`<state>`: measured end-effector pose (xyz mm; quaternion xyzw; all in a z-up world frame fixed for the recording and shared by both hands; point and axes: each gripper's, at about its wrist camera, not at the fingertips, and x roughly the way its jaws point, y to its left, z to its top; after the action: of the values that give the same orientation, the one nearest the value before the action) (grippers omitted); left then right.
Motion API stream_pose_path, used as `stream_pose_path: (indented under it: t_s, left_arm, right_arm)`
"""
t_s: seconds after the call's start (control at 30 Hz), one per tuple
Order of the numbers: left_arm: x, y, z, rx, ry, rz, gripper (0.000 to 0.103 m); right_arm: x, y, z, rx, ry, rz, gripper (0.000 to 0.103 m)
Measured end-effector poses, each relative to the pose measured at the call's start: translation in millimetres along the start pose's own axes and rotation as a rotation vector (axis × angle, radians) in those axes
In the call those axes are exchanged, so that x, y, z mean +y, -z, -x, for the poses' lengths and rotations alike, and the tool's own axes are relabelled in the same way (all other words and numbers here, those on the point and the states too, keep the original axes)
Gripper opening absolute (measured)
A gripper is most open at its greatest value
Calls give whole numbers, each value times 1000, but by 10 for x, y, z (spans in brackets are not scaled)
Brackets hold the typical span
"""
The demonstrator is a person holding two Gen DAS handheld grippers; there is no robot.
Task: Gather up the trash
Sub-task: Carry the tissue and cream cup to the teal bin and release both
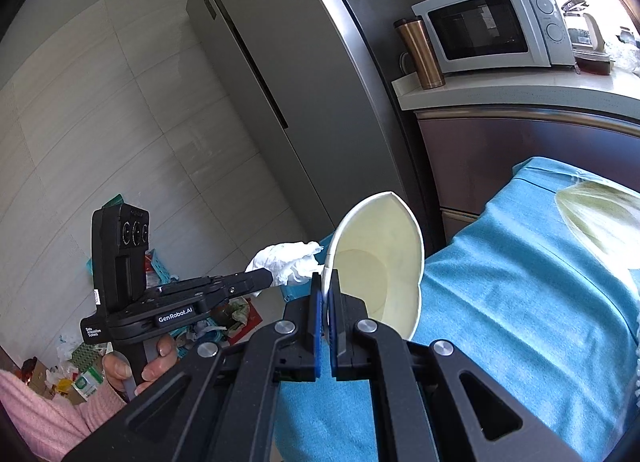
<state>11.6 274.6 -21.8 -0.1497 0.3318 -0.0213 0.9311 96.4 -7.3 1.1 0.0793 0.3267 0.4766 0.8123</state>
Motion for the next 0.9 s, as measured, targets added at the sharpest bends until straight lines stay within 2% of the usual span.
stream_pose_path:
  t_s: [0.37, 0.9]
  left_arm:
    - [138, -19, -135, 15, -35, 26, 7]
    - [307, -15, -435, 60, -76, 66, 7]
  right_arm:
    - [12, -183, -332, 52, -1, 24, 2]
    - [70, -243, -843, 155, 6, 55, 2]
